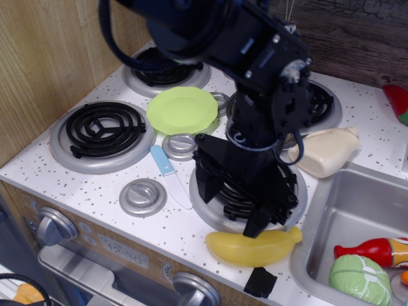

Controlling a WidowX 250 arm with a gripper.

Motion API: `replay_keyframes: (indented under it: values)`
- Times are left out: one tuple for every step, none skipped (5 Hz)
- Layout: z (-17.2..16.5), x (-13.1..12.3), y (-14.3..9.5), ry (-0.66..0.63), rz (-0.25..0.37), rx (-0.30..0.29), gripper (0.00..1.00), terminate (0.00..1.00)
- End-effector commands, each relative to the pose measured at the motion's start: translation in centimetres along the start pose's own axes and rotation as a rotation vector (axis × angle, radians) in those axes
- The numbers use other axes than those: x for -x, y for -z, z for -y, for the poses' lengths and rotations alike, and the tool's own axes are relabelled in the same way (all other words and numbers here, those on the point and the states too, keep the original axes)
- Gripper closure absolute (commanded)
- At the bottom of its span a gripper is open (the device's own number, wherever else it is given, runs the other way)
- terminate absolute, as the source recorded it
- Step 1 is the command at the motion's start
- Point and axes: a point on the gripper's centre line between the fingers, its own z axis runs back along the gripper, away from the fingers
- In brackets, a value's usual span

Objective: Put banana on plate

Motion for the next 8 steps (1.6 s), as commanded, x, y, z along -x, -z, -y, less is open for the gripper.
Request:
replay_keyframes:
  values:
    - [1.0,-0.4,-0.1,0.026,0.051,0.019,0.00,0.00]
    - [1.7,-0.3,0.5,0.025,0.038,0.022,0.00,0.00]
    - [2.3,-0.1,1.3,0.026,0.042,0.015,0.00,0.00]
    - [2.5,0.1,2.0,0.030,0.044,0.027,0.00,0.00]
    - [2.7,0.4,3.3,0.014,0.067,0.037,0.00,0.00]
    - [2.7,0.7,4.5,-0.011,0.089,0.063,0.00,0.00]
    - [3.0,0.7,4.9,-0.082,0.076,0.089,1.00,0.00]
    - [2.7,0.5,3.7,-0.108,0.043,0.097,1.00,0.00]
